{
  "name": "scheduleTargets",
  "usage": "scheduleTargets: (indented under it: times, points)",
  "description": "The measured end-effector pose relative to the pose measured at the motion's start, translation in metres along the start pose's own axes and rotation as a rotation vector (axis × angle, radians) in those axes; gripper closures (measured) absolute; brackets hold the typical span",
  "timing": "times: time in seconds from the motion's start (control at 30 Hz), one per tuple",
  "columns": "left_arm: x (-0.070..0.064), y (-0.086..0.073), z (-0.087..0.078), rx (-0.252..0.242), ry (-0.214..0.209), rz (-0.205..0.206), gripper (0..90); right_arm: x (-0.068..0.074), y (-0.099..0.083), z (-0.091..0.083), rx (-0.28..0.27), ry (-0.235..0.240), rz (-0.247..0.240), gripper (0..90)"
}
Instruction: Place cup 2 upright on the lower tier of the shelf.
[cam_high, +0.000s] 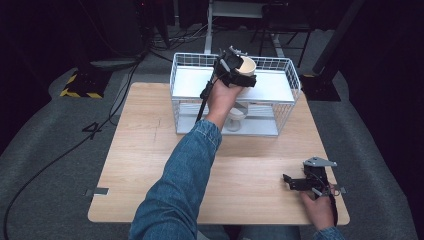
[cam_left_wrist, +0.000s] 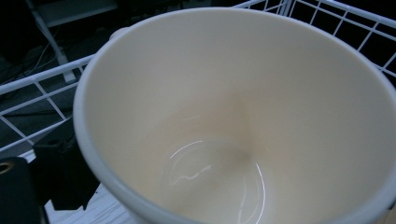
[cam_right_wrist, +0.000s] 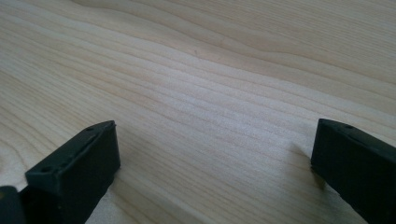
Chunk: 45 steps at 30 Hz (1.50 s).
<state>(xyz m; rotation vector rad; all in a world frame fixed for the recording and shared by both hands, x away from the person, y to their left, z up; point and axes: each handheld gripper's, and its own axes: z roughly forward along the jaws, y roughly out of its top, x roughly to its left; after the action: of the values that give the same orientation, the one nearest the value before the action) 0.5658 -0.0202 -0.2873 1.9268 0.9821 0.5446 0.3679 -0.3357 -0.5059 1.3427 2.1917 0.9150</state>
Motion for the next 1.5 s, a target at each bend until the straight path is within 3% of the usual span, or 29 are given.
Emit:
scheduleTargets:
  times: [0.1, 0.5, 0.93, 1.5]
  points:
    - [0.000, 0.000, -0.001, 0.002, 0.002, -0.001, 0.1, 0.000, 0.000, 0.000, -0.001, -0.001, 0.000, 1.4]
    - [-0.004, -0.001, -0.024, -0.029, -0.038, -0.007, 0.0, 0.000, 0.000, 0.000, 0.000, -0.001, -0.001, 1.4]
    - [-0.002, -0.012, -0.070, -0.067, -0.044, 0.014, 0.0, 0.000, 0.000, 0.000, 0.002, 0.001, -0.003, 1.4]
    - [-0.010, -0.042, -0.129, -0.095, -0.064, 0.044, 0.0, 0.000, 0.001, 0.001, 0.001, 0.004, -0.005, 1.5]
